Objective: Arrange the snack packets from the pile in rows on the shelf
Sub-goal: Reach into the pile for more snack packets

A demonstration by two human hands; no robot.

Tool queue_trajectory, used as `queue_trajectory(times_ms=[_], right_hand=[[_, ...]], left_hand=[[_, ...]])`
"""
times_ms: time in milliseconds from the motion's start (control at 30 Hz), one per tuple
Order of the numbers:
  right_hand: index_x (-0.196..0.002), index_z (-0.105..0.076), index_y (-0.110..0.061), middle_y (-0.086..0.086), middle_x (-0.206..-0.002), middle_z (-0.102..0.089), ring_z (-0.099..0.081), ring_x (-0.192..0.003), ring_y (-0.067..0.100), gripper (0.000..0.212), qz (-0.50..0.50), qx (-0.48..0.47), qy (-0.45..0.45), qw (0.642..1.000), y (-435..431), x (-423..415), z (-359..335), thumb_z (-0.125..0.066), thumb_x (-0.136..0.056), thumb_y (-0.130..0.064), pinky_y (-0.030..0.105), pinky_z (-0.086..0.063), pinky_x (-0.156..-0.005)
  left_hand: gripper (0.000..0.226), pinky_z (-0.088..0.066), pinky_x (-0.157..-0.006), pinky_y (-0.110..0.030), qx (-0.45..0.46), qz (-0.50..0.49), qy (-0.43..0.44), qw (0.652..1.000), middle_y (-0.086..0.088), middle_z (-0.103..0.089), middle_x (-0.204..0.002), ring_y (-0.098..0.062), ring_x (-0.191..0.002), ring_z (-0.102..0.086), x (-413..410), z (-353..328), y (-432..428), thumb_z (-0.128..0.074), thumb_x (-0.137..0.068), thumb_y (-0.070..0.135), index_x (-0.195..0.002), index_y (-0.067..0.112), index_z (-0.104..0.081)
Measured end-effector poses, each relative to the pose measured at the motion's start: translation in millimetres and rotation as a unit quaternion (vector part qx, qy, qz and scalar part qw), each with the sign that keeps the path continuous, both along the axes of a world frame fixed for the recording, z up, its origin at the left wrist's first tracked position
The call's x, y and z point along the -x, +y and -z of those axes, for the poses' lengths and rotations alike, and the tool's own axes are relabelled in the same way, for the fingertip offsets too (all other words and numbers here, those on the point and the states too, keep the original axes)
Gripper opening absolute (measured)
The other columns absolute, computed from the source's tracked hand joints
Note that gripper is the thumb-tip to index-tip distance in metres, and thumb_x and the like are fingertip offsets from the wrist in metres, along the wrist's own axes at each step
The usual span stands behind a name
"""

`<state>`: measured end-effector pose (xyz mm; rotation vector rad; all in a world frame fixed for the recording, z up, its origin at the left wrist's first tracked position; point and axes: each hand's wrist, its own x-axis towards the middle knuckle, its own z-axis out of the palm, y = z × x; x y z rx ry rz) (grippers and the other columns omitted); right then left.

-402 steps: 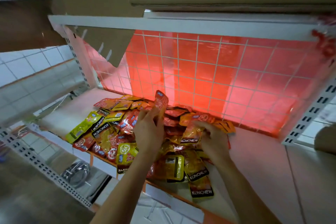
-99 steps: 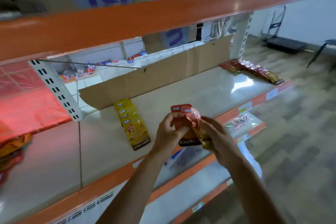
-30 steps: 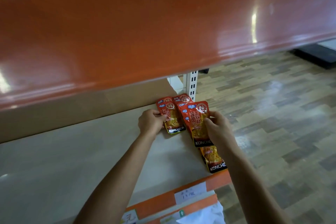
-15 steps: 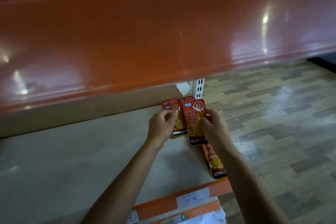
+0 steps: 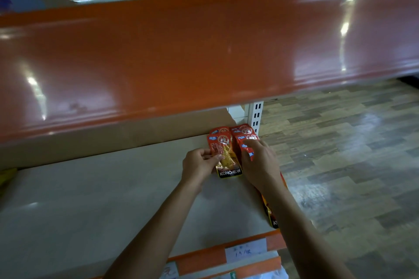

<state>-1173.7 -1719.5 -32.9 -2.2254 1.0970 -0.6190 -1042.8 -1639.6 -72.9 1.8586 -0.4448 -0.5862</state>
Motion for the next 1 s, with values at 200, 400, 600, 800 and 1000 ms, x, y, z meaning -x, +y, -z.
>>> queue_trajectory(times_ms=[200, 400, 600, 800, 1000], right_hand=[[-0.121, -0.060, -0.013, 0.008, -0.129, -0.057, -0.046, -0.118, 0.027, 0.030, -0.017, 0.025, 0.023, 0.999, 0, 8, 1, -0.052, -0.092, -0.015, 0.031, -0.036, -0.091], [-0.116, -0.062, -0.012, 0.007, -0.125, -0.058, -0.049, -0.114, 0.025, 0.026, -0.011, 0.029, 0.029, 0.999, -4, 11, 6, -0.055, -0.092, -0.017, 0.031, -0.035, -0.090], [-0.118, -0.060, -0.012, 0.006, -0.126, -0.058, -0.049, -0.115, 0.025, 0.028, -0.020, 0.020, 0.045, 0.999, -2, 10, 8, -0.054, -0.092, -0.019, 0.031, -0.037, -0.091], [-0.128, -0.055, -0.014, 0.006, -0.132, -0.055, -0.047, -0.121, 0.024, 0.036, -0.033, 0.012, 0.052, 0.998, 4, 10, 6, -0.053, -0.094, -0.025, 0.035, -0.037, -0.099], [-0.128, -0.055, -0.014, 0.005, -0.133, -0.055, -0.047, -0.122, 0.023, 0.036, -0.059, 0.039, 0.043, 0.997, 16, 3, 7, -0.053, -0.094, -0.021, 0.033, -0.037, -0.098]], left_hand=[[0.033, -0.055, -0.075, -0.031, -0.039, 0.021, -0.054, 0.998, -0.004, -0.071, -0.092, -0.016, -0.083, -0.068, 14, 0, -5, -0.080, -0.076, 0.023, -0.103, 0.013, -0.064], [0.039, -0.053, -0.071, -0.027, -0.072, 0.015, -0.099, 0.992, 0.001, -0.067, -0.090, -0.014, -0.082, -0.066, 17, -3, -6, -0.079, -0.077, 0.028, -0.109, 0.013, -0.062], [0.042, -0.053, -0.077, -0.030, -0.145, 0.025, -0.170, 0.974, 0.002, -0.069, -0.096, -0.013, -0.086, -0.066, 19, -7, -5, -0.075, -0.079, 0.040, -0.111, 0.017, -0.061], [0.050, -0.047, -0.074, -0.025, -0.171, 0.029, -0.206, 0.963, 0.001, -0.069, -0.103, -0.012, -0.091, -0.064, 20, -9, -2, -0.071, -0.081, 0.045, -0.120, 0.015, -0.059], [0.037, -0.045, -0.074, -0.022, -0.153, 0.012, -0.252, 0.956, 0.003, -0.068, -0.106, -0.010, -0.092, -0.061, 21, -12, 15, -0.062, -0.089, 0.042, -0.116, 0.016, -0.062]])
